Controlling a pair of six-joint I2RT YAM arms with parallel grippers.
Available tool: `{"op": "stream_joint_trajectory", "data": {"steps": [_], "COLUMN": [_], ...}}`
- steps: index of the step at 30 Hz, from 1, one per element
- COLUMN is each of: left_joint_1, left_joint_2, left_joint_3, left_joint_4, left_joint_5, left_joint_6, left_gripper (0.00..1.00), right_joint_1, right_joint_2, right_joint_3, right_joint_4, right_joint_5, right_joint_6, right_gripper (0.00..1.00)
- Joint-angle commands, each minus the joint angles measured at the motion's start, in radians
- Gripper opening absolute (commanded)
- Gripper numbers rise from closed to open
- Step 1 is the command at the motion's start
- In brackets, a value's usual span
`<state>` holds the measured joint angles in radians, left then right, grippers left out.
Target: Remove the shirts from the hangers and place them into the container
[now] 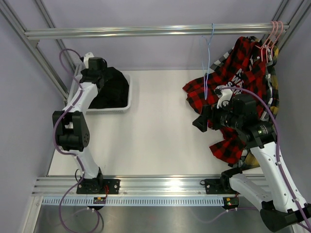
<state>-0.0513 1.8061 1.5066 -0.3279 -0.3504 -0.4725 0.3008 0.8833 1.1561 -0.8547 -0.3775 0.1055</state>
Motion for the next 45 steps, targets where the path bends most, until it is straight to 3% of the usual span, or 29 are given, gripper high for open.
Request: {"op": "stream_joint_trajectory", "data": {"steps": [1,5,12,16,22,24,30,33,37,41,45], "left_joint_1": [0.001,0.002,0.007,0.011,0.019,0.018,0.008,-0.004,-0.009,-0.009,-0.018], "left_joint_2": [0.134,0.283,0.421,0.395,0.371,0.328,0.182,0.070,-0.075,-0.184,-0.246], "left_joint_3": [0.108,0.240,0.262,0.193,0.153,0.104,-0.126,-0.276,-0.361,-0.263,-0.139], "left_joint_4": [0.110,0.104,0.009,-0.052,-0.217,-0.234,-0.204,-0.186,-0.186,-0.276,-0.339], "left_joint_5": [0.051,0.059,0.090,0.100,0.097,0.099,0.156,0.188,0.188,0.165,0.137], "left_joint_6": [-0.020,-0.014,-0.054,-0.078,-0.124,-0.124,-0.132,-0.138,-0.129,-0.103,-0.083], "left_gripper": [0.78,0.77,0.75,0.72,0.55,0.49,0.46,0.48,0.67,0.77,0.79], "right_joint_1": [0.000,0.000,0.000,0.000,0.001,0.000,0.000,0.000,0.000,0.000,0.000], "right_joint_2": [0.009,0.014,0.019,0.025,0.034,0.032,0.019,0.013,0.005,0.016,0.023], "right_joint_3": [0.042,0.037,0.010,0.010,0.013,0.016,0.011,0.007,0.004,0.014,0.027], "right_joint_4": [0.040,0.049,0.072,0.082,0.091,0.089,0.083,0.079,0.075,0.071,0.062], "right_joint_5": [-0.008,-0.015,-0.023,-0.028,-0.038,-0.041,-0.040,-0.038,-0.038,-0.052,-0.058], "right_joint_6": [0.016,0.016,0.017,0.019,0.017,0.016,0.007,0.000,-0.010,-0.026,-0.036], "right_gripper": [0.99,0.99,1.00,0.99,0.99,0.99,1.00,0.99,0.99,0.99,0.99]}}
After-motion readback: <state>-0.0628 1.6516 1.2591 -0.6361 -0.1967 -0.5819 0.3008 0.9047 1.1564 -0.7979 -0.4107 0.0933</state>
